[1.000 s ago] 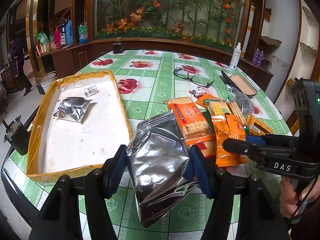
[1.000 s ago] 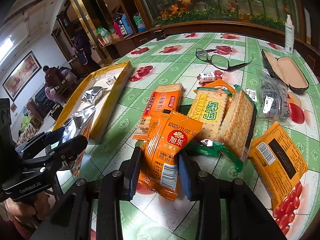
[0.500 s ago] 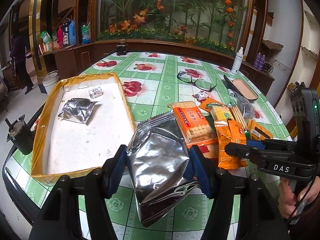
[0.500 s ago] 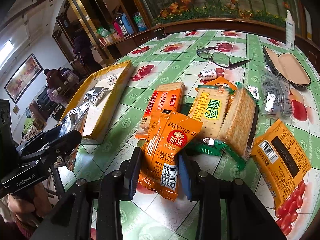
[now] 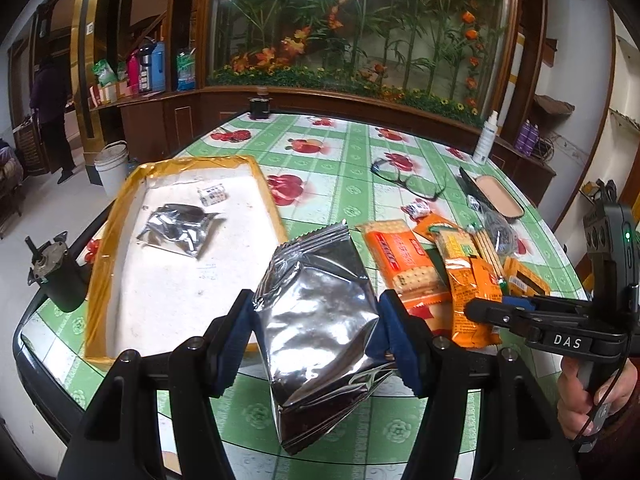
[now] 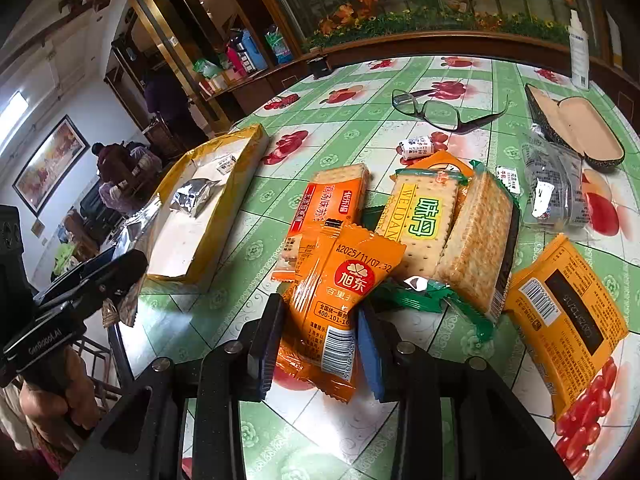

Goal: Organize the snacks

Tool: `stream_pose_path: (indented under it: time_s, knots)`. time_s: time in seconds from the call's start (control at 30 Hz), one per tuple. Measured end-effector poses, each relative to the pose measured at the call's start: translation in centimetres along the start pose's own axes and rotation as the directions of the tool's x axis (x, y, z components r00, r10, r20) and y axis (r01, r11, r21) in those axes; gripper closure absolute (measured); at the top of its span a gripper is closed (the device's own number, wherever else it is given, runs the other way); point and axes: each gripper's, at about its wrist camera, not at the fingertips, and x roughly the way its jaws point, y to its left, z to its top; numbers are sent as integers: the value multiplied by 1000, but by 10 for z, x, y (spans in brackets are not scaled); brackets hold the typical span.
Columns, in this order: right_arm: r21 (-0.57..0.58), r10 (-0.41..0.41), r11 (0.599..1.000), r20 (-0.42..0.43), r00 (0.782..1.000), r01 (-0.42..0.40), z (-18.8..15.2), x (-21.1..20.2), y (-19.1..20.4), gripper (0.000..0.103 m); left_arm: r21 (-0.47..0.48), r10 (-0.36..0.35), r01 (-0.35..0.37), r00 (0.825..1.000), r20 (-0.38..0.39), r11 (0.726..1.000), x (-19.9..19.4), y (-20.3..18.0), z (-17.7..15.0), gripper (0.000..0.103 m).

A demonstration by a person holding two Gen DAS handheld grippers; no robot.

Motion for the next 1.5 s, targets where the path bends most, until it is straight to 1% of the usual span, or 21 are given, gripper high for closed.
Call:
stream_pose_path:
  time_s: [0.27,0.57,0.67,1.0,1.2,1.5]
  knots:
    - [11,26,1000,7,1000,-26,2,-2,1,64,-45,17,-16,1000,19,999,-7,22,5,40]
    - [50,71,996,-35,997,-70,9,7,6,64,-60,22,-20,999,32,998,-12,31,10,40]
    - [49,88,995,-44,995,-86,14,10,14,64,-67,26,-24,999,37,997,-14,36,11,40]
    - [-16,123,992,-60,991,-124,33,18,50,64,-103,51,-47,998,43,994,-17,52,12,40]
    - [-47,142,988,-68,988,-145,50,26,74,64,-128,73,-66,996,48,990,-18,65,12,40]
    - [-91,156,983,-71,985,-162,78,53,110,64,-161,116,-110,993,29,981,-7,87,12,40]
